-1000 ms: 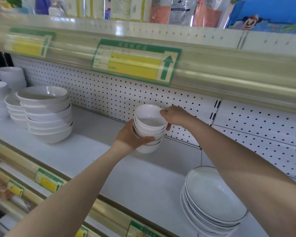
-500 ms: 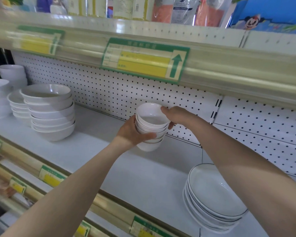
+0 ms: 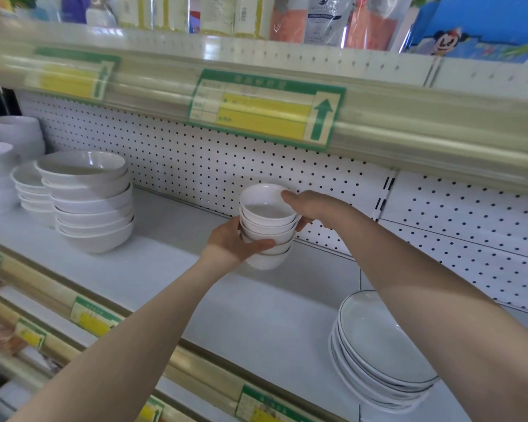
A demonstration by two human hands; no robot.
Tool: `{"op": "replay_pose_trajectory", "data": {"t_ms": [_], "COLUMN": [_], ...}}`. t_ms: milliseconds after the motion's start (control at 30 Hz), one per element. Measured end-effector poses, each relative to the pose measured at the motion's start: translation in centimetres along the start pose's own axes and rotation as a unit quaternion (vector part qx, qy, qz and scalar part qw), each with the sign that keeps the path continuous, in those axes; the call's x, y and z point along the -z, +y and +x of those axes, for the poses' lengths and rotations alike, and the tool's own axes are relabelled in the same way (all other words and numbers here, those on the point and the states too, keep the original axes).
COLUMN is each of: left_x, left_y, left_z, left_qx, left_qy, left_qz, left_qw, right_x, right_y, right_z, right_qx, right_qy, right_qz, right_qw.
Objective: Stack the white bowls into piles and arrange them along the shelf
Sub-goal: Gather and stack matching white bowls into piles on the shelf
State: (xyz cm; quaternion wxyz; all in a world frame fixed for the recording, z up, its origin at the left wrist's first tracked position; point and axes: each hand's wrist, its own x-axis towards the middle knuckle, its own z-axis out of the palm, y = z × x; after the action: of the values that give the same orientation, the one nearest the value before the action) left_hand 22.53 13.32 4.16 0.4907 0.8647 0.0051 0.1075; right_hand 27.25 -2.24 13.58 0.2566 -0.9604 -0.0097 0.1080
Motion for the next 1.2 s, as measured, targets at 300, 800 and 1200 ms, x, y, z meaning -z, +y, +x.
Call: {"op": "replay_pose_trajectory", "data": {"t_ms": [300, 800, 1200], "left_x": [0.4, 0.3, 0.8], "left_y": [0.6, 0.3, 1.5], "left_z": [-0.4, 0.6, 0.7], "left_qx": [-0.041, -0.043, -0.046], "left_qy": [0.005, 0.006, 0.011], "left_qz": [-0.013, -0.004, -0.025], "left_qw": [0.999, 0.999, 0.999], "right_x": [-0.3, -0.3, -0.5], "right_y": [0.9, 1.7, 1.5], "right_z": [1.8, 2.7, 4.0], "right_qx": [0.010, 0.002, 0.037], "right_qy": [0.029, 0.048, 0.125], "right_qz": [0.041, 0.051, 0.017], "right_qw": [0.999, 0.997, 0.991]}}
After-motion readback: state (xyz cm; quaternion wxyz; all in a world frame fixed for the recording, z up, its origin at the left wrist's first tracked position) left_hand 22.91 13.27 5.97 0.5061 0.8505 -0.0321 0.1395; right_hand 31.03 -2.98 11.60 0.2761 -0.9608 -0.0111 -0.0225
